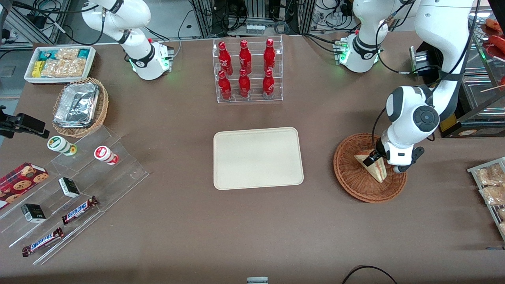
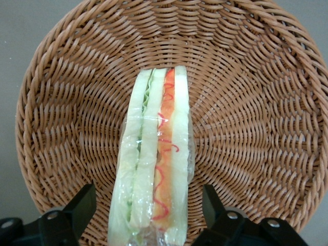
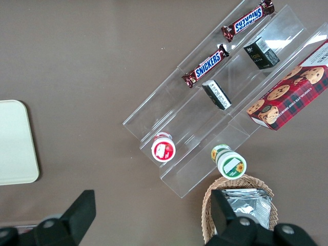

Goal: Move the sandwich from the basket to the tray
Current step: 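Close the left gripper on the sandwich's wrapped edge and lift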

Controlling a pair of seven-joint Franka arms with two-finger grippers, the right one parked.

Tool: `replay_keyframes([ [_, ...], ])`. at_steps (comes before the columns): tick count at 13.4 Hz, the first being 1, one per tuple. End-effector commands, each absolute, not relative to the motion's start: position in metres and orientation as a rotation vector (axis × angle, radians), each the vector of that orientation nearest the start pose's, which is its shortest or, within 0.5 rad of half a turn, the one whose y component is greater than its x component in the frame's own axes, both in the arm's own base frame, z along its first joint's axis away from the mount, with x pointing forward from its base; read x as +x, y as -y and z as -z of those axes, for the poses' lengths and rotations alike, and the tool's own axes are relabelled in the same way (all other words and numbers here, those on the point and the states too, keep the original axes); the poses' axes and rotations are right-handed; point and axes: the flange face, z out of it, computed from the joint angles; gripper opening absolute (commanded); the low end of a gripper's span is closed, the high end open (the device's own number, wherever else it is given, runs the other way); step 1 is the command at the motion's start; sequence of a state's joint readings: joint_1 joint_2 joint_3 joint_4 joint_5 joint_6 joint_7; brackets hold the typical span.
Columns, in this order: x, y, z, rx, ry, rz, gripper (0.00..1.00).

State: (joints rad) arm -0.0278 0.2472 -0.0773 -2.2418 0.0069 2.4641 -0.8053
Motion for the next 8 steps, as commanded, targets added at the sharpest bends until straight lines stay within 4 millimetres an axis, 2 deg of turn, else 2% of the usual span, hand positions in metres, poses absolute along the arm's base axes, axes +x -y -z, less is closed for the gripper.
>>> replay_keyframes([
  [1, 0.543, 0.056, -0.255, -2.951, 1.102, -0.029, 0.24],
  [2, 0.543, 0.056, -0.255, -2.95, 1.106, -0.03, 0.05],
  [3, 0.543, 0.056, -0.256, -2.944, 1.117, -0.034, 0.0],
  [4, 0.543, 0.056, -0.259, -2.942, 1.124, -0.032, 0.0],
  [6, 0.552, 0.057, -0.278, -2.944, 1.127, -0.016, 0.0],
  [8, 0.558, 0.06, -0.297, -2.917, 1.098, -0.111, 0.0],
])
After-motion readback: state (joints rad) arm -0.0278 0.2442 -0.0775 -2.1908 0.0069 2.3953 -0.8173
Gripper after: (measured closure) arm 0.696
